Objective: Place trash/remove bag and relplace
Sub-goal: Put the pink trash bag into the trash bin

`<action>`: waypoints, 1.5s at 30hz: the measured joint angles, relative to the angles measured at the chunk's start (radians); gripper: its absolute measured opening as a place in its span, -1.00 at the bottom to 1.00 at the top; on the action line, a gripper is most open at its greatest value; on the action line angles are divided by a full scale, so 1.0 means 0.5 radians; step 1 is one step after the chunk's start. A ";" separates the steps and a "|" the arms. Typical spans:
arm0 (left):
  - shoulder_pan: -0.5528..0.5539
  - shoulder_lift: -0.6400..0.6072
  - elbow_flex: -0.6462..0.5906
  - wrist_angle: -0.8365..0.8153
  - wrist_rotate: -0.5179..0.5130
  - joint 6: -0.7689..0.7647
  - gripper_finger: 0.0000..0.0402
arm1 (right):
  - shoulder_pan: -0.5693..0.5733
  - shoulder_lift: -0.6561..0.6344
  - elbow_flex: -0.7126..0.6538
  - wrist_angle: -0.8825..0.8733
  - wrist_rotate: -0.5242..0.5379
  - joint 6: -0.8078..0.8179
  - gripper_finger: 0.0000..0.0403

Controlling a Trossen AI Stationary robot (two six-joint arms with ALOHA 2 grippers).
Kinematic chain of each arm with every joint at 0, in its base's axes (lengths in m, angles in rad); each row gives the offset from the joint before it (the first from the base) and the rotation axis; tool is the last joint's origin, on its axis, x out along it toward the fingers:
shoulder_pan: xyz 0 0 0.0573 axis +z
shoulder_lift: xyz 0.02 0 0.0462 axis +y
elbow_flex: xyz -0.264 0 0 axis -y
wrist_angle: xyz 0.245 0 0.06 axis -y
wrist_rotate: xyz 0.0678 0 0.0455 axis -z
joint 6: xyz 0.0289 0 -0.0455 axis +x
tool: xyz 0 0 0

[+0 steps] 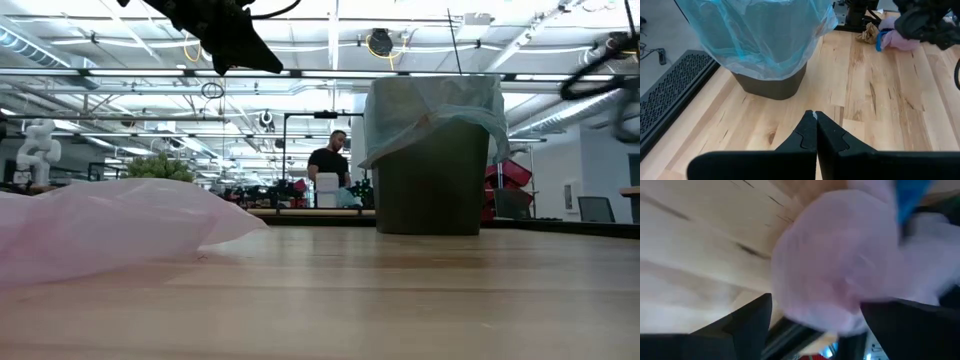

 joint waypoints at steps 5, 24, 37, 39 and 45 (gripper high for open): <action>0.000 0.000 0.000 0.000 0.000 -0.001 -1.00 | 0.084 0.001 -0.253 0.564 0.055 0.300 0.41; 0.000 0.000 0.000 0.001 -0.001 -0.002 -1.00 | 0.054 -0.001 0.214 1.133 0.787 0.136 -0.99; 0.000 0.000 0.000 0.013 -0.001 -0.002 -1.00 | -0.344 -0.007 1.380 0.165 2.293 -0.955 -1.00; 0.000 0.000 0.000 0.012 -0.001 -0.002 -1.00 | -0.432 -0.007 1.552 -0.036 2.569 -1.095 -1.00; 0.000 0.000 0.000 0.009 -0.001 -0.002 -1.00 | -0.840 -0.008 1.924 -0.391 2.867 -1.542 -1.00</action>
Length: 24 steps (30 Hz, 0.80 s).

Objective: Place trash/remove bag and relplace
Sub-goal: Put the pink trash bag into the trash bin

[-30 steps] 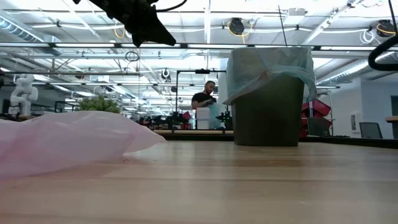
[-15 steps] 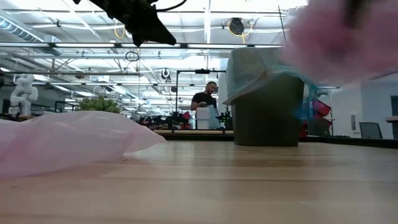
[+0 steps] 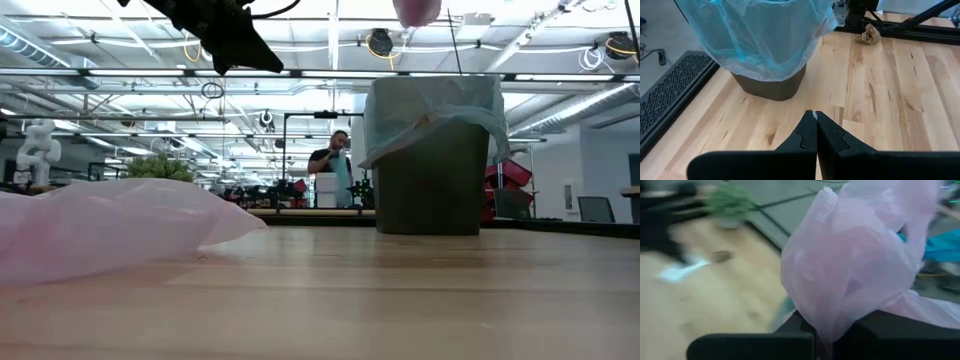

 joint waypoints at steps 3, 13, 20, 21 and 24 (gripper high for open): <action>0.000 0.000 0.000 0.000 0.000 0.000 -1.00 | -0.267 0.000 0.061 0.002 -0.116 -0.224 -1.00; 0.000 0.000 0.000 -0.001 0.000 0.000 -1.00 | -1.126 0.009 -0.166 0.220 -1.113 -0.752 -1.00; 0.000 0.000 0.000 -0.009 0.000 0.000 -1.00 | -1.386 0.102 -0.407 0.230 -1.815 -0.883 -0.98; -0.001 0.000 0.000 -0.012 0.000 0.001 -1.00 | -1.385 0.113 -0.421 0.222 -1.852 -0.908 -0.94; 0.000 0.000 0.000 -0.017 0.002 0.000 -1.00 | -1.350 0.135 -0.435 0.214 -1.890 -0.968 -0.76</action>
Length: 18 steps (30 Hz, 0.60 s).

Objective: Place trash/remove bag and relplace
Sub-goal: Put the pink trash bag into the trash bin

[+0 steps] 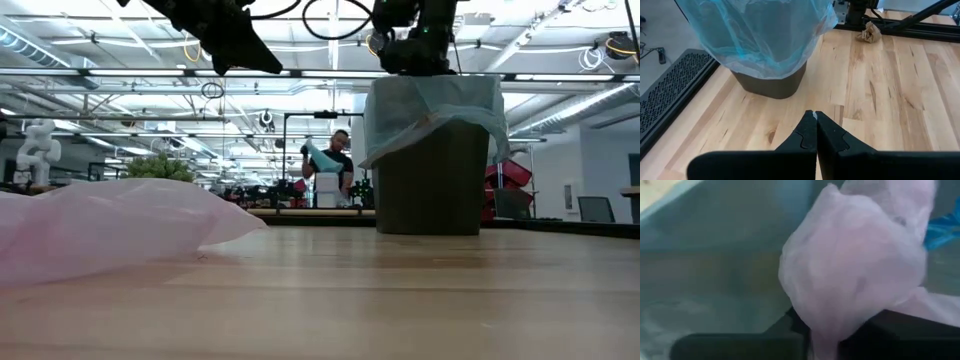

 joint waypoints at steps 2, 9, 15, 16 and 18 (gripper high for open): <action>0.000 0.000 0.000 0.000 0.035 -0.001 -1.00 | 0.019 0.000 0.001 0.000 -0.002 -0.005 -0.58; 0.000 0.000 0.000 0.055 0.065 0.011 -1.00 | 0.012 0.000 0.081 -0.128 0.000 -0.028 0.08; 0.002 0.000 0.000 0.154 0.052 0.016 -1.00 | 0.000 -0.001 0.163 -0.300 0.015 -0.116 0.36; 0.002 0.000 0.000 0.157 0.052 0.014 -1.00 | -0.001 -0.001 0.169 -0.334 0.015 -0.116 0.37; 0.002 0.000 0.000 0.164 0.052 0.006 -1.00 | 0.001 -0.002 0.183 -0.394 0.014 -0.116 0.37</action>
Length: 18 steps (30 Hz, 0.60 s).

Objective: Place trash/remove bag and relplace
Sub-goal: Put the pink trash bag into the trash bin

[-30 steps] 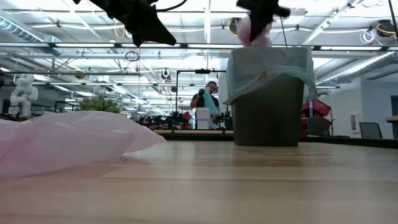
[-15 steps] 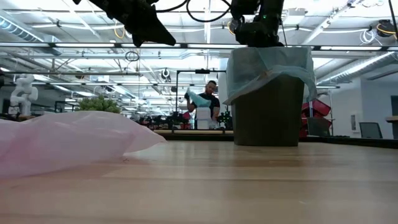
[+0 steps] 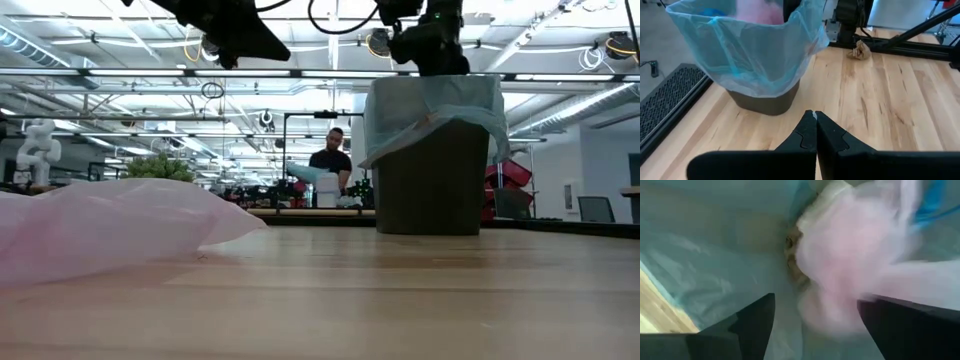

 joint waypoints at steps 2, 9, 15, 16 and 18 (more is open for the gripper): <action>-0.002 0.000 0.000 0.004 0.000 -0.008 -1.00 | 0.019 -0.001 0.017 -0.046 -0.001 0.006 0.36; -0.002 0.000 0.000 0.003 0.000 -0.008 -1.00 | 0.082 -0.002 0.180 -0.025 0.037 -0.035 0.38; -0.002 0.000 0.000 0.000 0.002 0.003 -1.00 | 0.061 -0.004 0.291 -0.028 0.141 -0.014 0.28; -0.002 0.000 0.000 0.001 0.002 0.009 -1.00 | 0.053 0.004 0.280 -0.023 0.192 -0.023 0.19; -0.002 0.000 0.000 0.002 -0.002 0.010 -1.00 | 0.018 0.030 0.241 -0.020 0.282 -0.058 -0.06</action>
